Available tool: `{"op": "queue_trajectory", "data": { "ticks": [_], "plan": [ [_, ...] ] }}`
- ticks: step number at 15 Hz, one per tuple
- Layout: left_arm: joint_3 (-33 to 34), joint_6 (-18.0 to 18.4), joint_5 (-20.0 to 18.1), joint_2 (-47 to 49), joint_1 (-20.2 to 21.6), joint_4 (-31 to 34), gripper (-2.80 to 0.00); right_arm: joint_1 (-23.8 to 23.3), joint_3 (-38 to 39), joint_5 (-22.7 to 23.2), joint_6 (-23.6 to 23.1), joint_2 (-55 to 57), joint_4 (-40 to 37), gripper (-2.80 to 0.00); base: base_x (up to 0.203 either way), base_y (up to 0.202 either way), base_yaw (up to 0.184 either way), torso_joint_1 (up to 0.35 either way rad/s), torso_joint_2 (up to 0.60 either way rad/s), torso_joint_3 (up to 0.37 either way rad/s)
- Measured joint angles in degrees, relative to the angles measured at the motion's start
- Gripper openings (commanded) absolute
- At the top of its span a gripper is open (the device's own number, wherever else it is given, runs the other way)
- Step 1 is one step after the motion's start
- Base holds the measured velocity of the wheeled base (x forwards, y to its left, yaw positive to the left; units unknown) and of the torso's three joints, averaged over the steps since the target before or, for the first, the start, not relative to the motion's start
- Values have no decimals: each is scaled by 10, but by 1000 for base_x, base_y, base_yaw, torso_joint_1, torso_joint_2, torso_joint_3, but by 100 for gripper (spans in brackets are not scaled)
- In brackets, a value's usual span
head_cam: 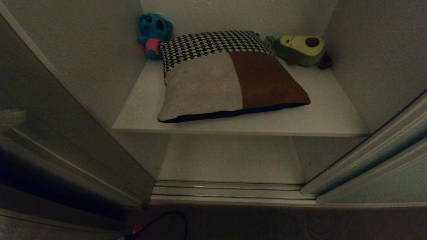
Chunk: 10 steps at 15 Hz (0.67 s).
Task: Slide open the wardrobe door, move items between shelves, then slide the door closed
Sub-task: Open the door
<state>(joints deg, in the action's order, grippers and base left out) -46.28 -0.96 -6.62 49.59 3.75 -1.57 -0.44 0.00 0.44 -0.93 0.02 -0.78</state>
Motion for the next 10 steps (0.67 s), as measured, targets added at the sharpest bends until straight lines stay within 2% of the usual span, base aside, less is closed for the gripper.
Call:
{"op": "queue_trajectory", "data": {
  "ticks": [7, 10],
  "plan": [
    [215, 0, -86, -209, 53, 4, -280, 0, 0, 0, 0, 0, 0, -280, 0, 0, 0, 0, 0, 0],
    [275, 4, -97, -280, 58, 17, -280, 0, 0, 0, 0, 0, 0, -280, 0, 0, 0, 0, 0, 0]
  ]
}}
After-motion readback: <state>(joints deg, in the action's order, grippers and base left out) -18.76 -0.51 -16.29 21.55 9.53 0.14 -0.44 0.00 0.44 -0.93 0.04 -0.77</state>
